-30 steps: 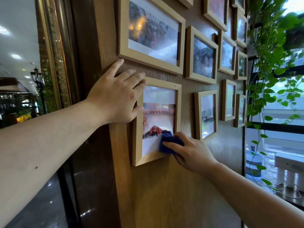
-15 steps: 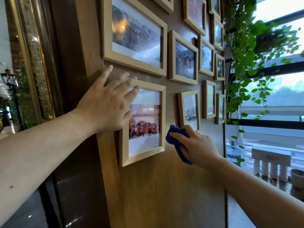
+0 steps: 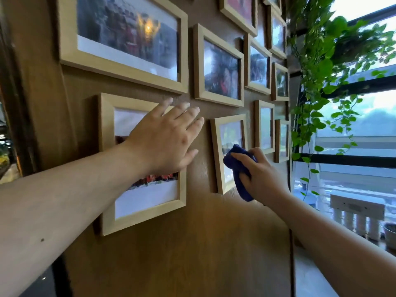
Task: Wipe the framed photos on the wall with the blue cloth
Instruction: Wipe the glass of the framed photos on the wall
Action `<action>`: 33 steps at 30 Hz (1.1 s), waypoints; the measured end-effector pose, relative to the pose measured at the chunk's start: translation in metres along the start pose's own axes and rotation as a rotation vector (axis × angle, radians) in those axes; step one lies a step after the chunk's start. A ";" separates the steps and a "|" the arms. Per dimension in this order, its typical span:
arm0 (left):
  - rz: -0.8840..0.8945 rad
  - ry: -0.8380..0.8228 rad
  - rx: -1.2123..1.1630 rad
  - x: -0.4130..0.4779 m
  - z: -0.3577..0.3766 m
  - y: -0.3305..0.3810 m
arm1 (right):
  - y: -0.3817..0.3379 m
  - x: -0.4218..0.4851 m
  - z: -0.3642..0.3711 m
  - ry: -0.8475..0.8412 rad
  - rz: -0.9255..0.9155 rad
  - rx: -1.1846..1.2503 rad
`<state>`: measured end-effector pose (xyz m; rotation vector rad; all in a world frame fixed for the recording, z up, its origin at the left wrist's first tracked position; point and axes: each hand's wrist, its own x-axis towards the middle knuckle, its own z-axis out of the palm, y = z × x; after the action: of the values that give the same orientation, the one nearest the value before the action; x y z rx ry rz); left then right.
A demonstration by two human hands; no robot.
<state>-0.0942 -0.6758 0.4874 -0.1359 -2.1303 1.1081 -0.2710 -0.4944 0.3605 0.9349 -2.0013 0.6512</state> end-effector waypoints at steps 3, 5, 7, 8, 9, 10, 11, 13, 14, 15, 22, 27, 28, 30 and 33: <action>-0.009 -0.045 0.032 0.024 0.011 0.012 | 0.027 0.014 0.013 0.029 0.016 0.083; -0.023 -0.069 0.049 0.041 0.020 0.021 | 0.045 0.021 0.020 0.047 0.065 0.199; -0.036 -0.093 0.055 0.057 0.028 0.031 | 0.062 0.028 0.028 0.054 0.075 0.273; -0.039 -0.106 0.058 0.064 0.033 0.036 | 0.069 0.032 0.032 0.061 0.068 0.290; -0.042 -0.122 0.062 0.072 0.039 0.040 | 0.076 0.037 0.035 0.067 0.058 0.298; -0.048 -0.138 0.063 0.078 0.043 0.043 | 0.081 0.042 0.037 0.073 0.051 0.302; -0.058 -0.149 0.064 0.084 0.047 0.046 | 0.085 0.048 0.039 0.078 0.049 0.312; -0.084 -0.173 0.064 0.095 0.055 0.052 | 0.090 0.061 0.042 0.101 0.048 0.356; -0.093 -0.187 0.063 0.099 0.059 0.054 | 0.090 0.068 0.044 0.116 0.042 0.374; -0.099 -0.195 0.061 0.101 0.063 0.055 | 0.088 0.073 0.047 0.130 0.027 0.380; -0.193 -0.234 0.065 0.120 0.084 0.061 | 0.074 0.104 0.061 0.167 -0.150 0.277; -0.222 -0.233 0.099 0.124 0.095 0.067 | 0.072 0.109 0.068 0.211 -0.272 0.214; -0.221 -0.229 0.103 0.124 0.097 0.067 | 0.077 0.110 0.069 0.213 -0.293 0.198; -0.230 -0.218 0.090 0.124 0.098 0.067 | 0.090 0.111 0.073 0.203 -0.311 0.159; -0.234 -0.193 0.077 0.124 0.099 0.065 | 0.115 0.112 0.081 0.186 -0.212 0.122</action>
<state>-0.2629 -0.6525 0.4696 0.2598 -2.2000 1.0974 -0.4434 -0.5265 0.3986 1.0999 -1.6869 0.7187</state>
